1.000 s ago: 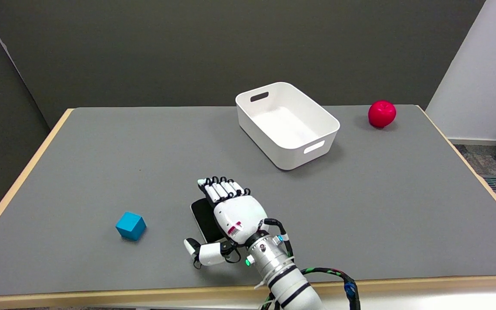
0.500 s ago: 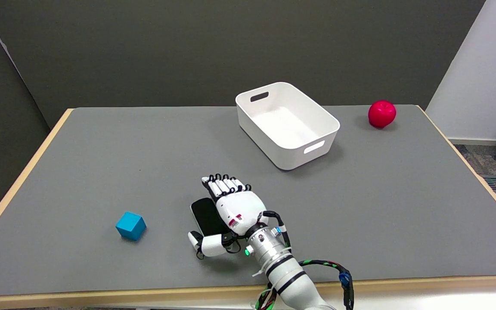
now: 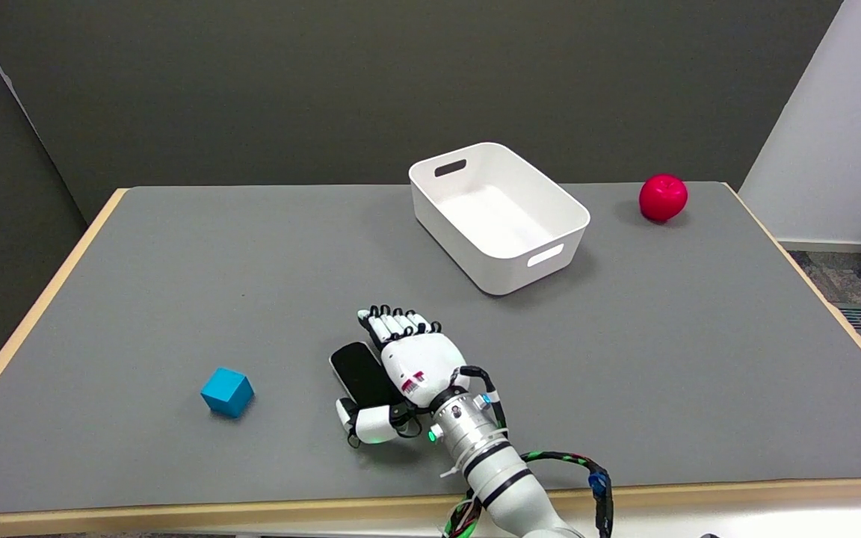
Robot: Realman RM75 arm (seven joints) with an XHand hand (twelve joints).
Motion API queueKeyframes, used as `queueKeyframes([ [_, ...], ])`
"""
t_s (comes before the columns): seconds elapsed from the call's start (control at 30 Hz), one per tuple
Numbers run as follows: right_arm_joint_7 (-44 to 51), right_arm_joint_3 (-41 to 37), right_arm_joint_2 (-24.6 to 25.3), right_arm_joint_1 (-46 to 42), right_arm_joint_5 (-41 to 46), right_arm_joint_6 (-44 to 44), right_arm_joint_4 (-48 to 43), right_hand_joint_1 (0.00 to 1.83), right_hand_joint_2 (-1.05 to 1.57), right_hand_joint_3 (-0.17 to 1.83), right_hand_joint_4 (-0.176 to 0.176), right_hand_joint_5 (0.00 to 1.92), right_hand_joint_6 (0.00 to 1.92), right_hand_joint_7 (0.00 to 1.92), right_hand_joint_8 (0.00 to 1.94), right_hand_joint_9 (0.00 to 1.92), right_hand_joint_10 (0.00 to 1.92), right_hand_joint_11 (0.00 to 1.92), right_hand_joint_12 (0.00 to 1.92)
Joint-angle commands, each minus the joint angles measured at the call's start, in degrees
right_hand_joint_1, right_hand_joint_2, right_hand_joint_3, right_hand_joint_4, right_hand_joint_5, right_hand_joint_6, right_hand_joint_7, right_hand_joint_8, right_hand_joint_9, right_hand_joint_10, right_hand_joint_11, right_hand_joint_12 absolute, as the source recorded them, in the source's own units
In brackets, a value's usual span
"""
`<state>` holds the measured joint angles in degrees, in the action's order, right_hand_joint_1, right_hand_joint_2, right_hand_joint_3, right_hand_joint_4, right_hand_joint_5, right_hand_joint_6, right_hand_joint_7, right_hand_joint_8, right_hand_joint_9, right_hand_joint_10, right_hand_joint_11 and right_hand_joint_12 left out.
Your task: Pick up the blackboard eraser.
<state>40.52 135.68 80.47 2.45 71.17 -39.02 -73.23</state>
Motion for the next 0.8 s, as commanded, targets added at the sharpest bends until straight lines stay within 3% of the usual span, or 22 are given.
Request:
queueKeyframes([
  [0.03, 0.02, 0.23, 0.00, 0.25, 0.37, -0.65, 1.00, 0.65, 0.66, 0.85, -0.144, 0.10, 0.35, 0.27, 0.49, 0.24, 1.01, 0.24, 1.52],
  [0.13, 0.02, 0.05, -0.06, 0.33, 0.35, -0.65, 1.00, 0.73, 0.69, 0.88, -0.171, 0.15, 0.41, 0.37, 0.61, 0.33, 1.08, 0.33, 1.61],
  [0.27, 0.02, -0.08, -0.08, 0.49, 0.35, -0.65, 1.00, 0.81, 0.73, 0.89, -0.176, 0.21, 0.49, 0.48, 0.84, 0.50, 1.22, 0.48, 1.71],
  [0.37, 0.02, -0.16, -0.08, 0.49, -0.81, -0.65, 1.06, 0.87, 0.77, 0.87, -0.176, 0.27, 0.62, 0.47, 1.22, 0.62, 1.31, 0.56, 1.75],
  [0.43, 0.02, -0.25, -0.15, 0.57, -1.89, -0.65, 1.24, 0.92, 0.83, 0.81, -0.176, 0.30, 0.71, 0.47, 1.36, 0.65, 1.34, 0.56, 1.80],
  [0.47, 0.02, -0.26, -0.16, 0.63, -2.51, -0.72, 1.24, 1.13, 1.04, 0.59, -0.176, 0.34, 0.82, 0.51, 1.64, 0.68, 1.34, 0.50, 1.88],
  [0.5, 0.02, -0.38, -0.22, 0.65, -3.06, -0.73, 1.24, 1.25, 1.16, 0.46, -0.176, 0.37, 0.88, 0.52, 1.80, 0.70, 1.34, 0.45, 1.92],
  [0.57, 0.02, -0.53, -0.30, 0.78, -3.79, -0.73, 1.19, 1.26, 1.15, 0.48, -0.176, 0.38, 0.95, 0.52, 1.83, 0.71, 1.38, 0.42, 1.92],
  [0.63, 0.02, -0.85, -0.54, 0.94, -4.41, -0.73, 0.81, 1.14, 1.29, 0.22, -0.176, 0.40, 1.40, 0.60, 1.86, 0.77, 1.57, 0.35, 1.92],
  [0.67, 0.02, -1.06, -0.72, 1.02, -4.49, -0.73, 0.50, 1.11, 1.33, 0.15, -0.176, 0.40, 1.52, 0.62, 1.87, 0.79, 1.64, 0.32, 1.92],
  [0.8, 0.02, -2.11, -1.85, 1.66, -5.22, -0.73, -1.14, 1.11, 1.32, 0.17, -0.176, 0.43, 1.49, 0.61, 1.91, 0.80, 1.79, 0.30, 1.92],
])
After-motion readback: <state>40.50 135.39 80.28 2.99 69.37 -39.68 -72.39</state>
